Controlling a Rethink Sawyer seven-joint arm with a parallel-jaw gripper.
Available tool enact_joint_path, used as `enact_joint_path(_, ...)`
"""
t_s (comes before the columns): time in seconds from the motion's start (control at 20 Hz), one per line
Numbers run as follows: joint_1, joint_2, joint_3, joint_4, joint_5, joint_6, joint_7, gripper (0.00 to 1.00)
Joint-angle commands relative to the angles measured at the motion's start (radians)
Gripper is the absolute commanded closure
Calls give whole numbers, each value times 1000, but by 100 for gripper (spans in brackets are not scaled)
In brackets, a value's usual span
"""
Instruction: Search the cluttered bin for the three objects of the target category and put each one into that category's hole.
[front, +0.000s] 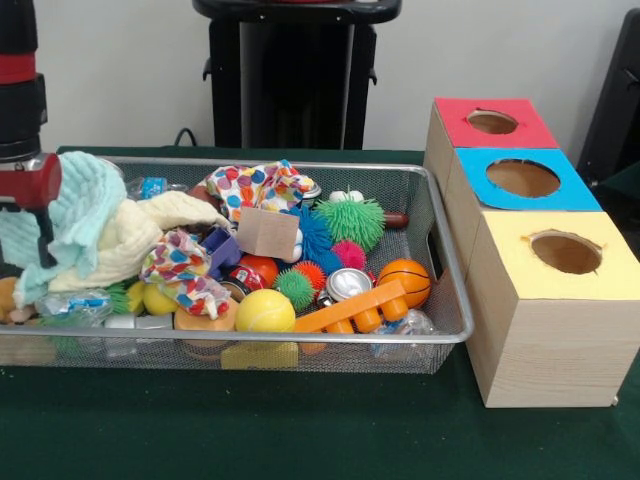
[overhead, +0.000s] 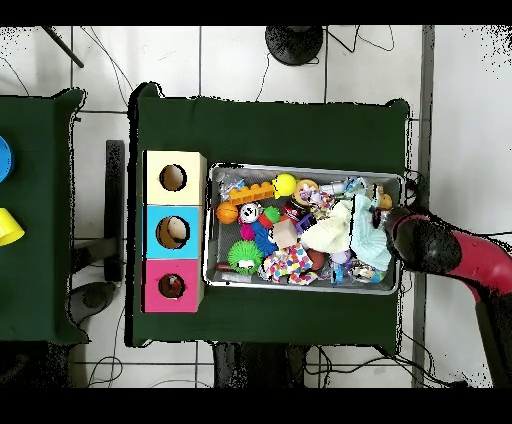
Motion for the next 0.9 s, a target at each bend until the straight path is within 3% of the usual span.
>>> enact_joint_path(0.05,-36,31,51,76,8,22,-95,0)
enact_joint_path(0.4,24,43,3,26,-46,1,-58,0)
enact_joint_path(0.55,50,94,-16,-25,-75,-38,-41,0)
enact_joint_path(0.9,71,121,-13,-69,-59,-25,-51,0)
